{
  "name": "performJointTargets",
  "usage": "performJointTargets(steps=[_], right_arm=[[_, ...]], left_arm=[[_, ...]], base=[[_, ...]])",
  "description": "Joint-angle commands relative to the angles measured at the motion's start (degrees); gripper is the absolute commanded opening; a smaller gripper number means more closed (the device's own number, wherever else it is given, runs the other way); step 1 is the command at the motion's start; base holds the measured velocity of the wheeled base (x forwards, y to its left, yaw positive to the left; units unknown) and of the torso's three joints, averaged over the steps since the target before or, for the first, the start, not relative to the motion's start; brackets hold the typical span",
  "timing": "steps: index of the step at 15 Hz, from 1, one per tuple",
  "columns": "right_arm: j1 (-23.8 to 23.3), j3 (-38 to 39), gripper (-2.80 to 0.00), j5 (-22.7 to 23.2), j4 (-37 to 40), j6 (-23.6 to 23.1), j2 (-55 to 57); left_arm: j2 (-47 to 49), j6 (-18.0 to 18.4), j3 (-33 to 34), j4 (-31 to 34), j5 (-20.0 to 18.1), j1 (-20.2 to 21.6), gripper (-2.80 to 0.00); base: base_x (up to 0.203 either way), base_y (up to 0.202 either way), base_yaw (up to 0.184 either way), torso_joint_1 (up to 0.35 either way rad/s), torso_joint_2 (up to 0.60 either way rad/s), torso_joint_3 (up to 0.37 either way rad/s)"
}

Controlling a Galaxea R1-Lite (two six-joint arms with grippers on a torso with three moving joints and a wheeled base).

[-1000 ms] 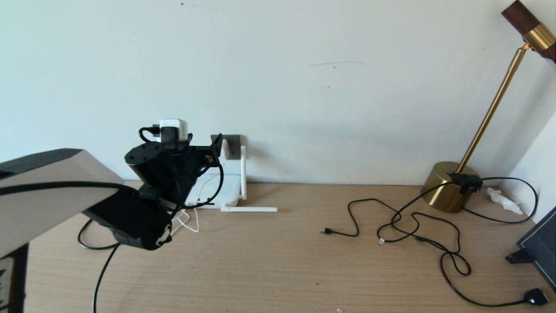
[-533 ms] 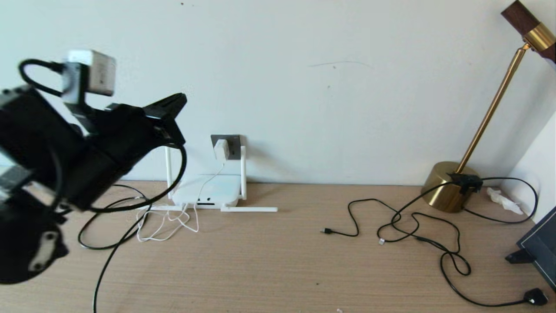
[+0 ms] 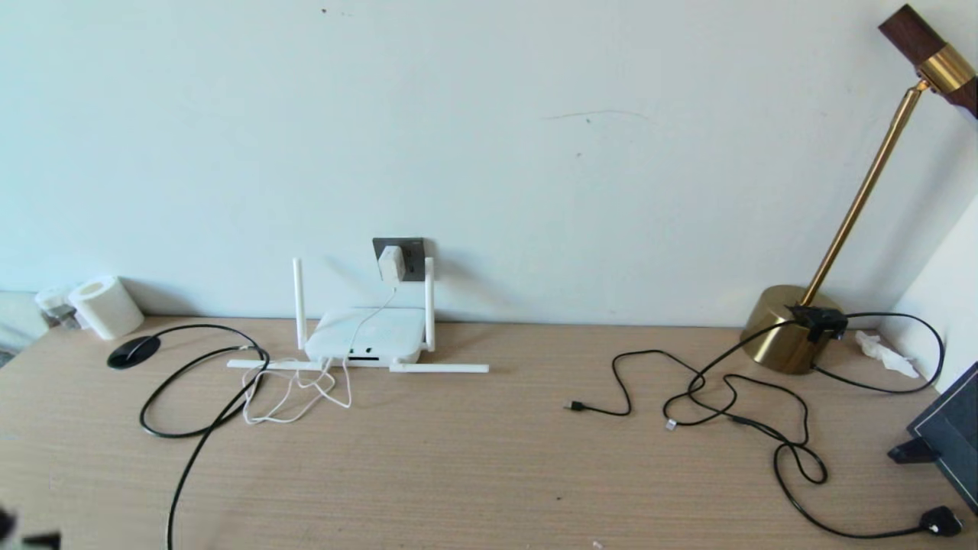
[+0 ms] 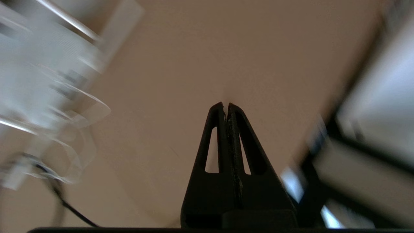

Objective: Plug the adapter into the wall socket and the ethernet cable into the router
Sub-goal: Pick up cable

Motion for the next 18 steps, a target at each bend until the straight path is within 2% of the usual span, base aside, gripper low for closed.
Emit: performJointTargets(steps=[1, 4, 6, 9, 10, 14, 18], right_arm=[[0.0, 0.0, -2.80, 0.0, 0.1, 0.0, 0.0], [0.0, 0.0, -2.80, 0.0, 0.1, 0.0, 0.0], [0.0, 0.0, -2.80, 0.0, 0.1, 0.0, 0.1], [0.0, 0.0, -2.80, 0.0, 0.1, 0.0, 0.1], [0.0, 0.0, -2.80, -0.1, 0.1, 0.0, 0.0], [0.0, 0.0, -2.80, -0.1, 0.1, 0.0, 0.0], [0.0, 0.0, -2.80, 0.0, 0.1, 0.0, 0.0]], left_arm=[[-1.1, 8.9, 4.8, 10.3, -0.1, -1.3, -2.80], [2.9, 14.0, 7.9, 9.1, 0.3, -1.4, -2.80], [4.6, 14.5, 9.6, 6.9, 2.1, -1.4, -2.80], [10.0, 14.9, 12.0, -1.7, 2.6, -1.4, -2.80], [12.9, 14.9, 12.0, -3.7, 2.7, -1.4, 0.00], [26.2, 15.7, 12.3, -15.3, 2.6, -1.6, 0.00], [37.6, 17.7, 11.8, -18.0, 2.3, -2.3, 0.00]], base=[[0.000, 0.000, 0.000, 0.000, 0.00, 0.000], [0.000, 0.000, 0.000, 0.000, 0.00, 0.000], [0.000, 0.000, 0.000, 0.000, 0.00, 0.000], [0.000, 0.000, 0.000, 0.000, 0.00, 0.000], [0.000, 0.000, 0.000, 0.000, 0.00, 0.000], [0.000, 0.000, 0.000, 0.000, 0.00, 0.000], [0.000, 0.000, 0.000, 0.000, 0.00, 0.000]])
